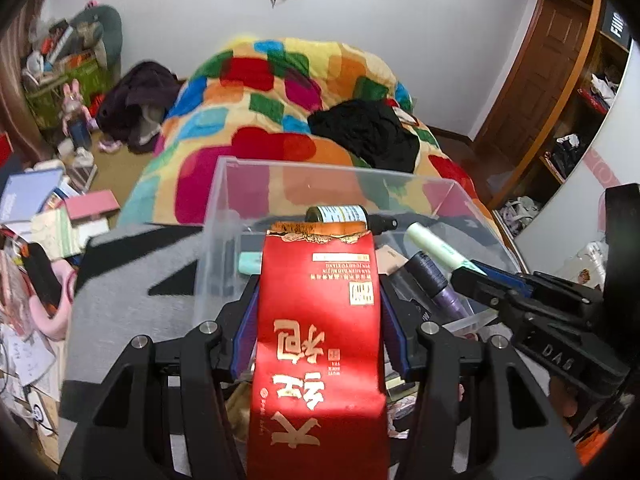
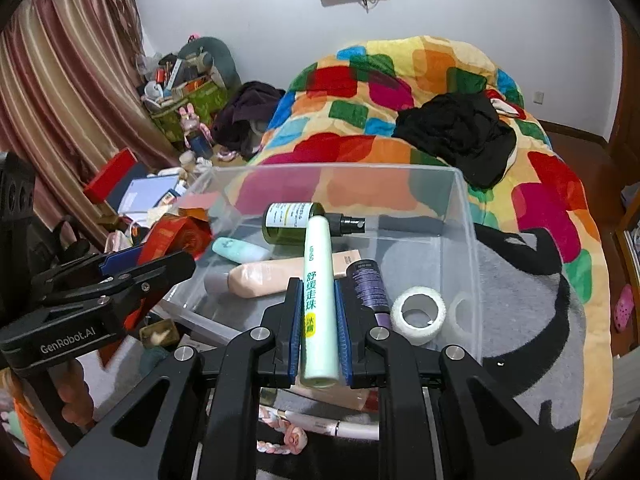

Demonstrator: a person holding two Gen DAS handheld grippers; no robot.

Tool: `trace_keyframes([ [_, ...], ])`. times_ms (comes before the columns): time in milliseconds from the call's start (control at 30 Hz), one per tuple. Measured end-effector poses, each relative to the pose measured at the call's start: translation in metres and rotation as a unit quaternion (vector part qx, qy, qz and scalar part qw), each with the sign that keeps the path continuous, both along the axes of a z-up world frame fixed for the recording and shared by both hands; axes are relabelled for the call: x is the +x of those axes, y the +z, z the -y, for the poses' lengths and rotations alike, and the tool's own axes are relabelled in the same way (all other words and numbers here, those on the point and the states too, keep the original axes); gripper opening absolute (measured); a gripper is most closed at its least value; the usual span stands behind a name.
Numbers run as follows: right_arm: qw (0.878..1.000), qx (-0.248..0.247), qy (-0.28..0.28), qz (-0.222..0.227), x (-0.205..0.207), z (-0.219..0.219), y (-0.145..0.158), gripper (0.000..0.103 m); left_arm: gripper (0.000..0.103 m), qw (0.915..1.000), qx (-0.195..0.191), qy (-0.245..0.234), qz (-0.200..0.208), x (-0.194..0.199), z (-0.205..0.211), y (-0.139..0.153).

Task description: Organize objects

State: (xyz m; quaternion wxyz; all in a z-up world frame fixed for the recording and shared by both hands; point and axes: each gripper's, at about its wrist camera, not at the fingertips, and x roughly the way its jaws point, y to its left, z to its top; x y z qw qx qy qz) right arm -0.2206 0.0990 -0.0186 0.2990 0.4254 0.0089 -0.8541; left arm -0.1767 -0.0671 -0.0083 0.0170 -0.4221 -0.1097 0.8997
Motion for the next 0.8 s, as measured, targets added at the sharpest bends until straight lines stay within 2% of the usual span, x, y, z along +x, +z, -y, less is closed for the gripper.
trace_keyframes([
  [267, 1.000, 0.027, 0.013, 0.000, -0.003, 0.015, -0.008, 0.014, 0.054, 0.9998, -0.005, -0.009, 0.020, -0.009, -0.004, -0.007],
  [567, 0.999, 0.020, 0.020, -0.020, 0.013, 0.005, 0.004, 0.015, 0.054, 0.9998, -0.015, -0.011, -0.009, 0.008, -0.007, 0.010],
  [800, 0.999, 0.005, 0.021, -0.042, 0.032, -0.014, 0.019, 0.021, 0.056, 0.9986, -0.031, -0.009, -0.043, 0.041, -0.007, 0.025],
])
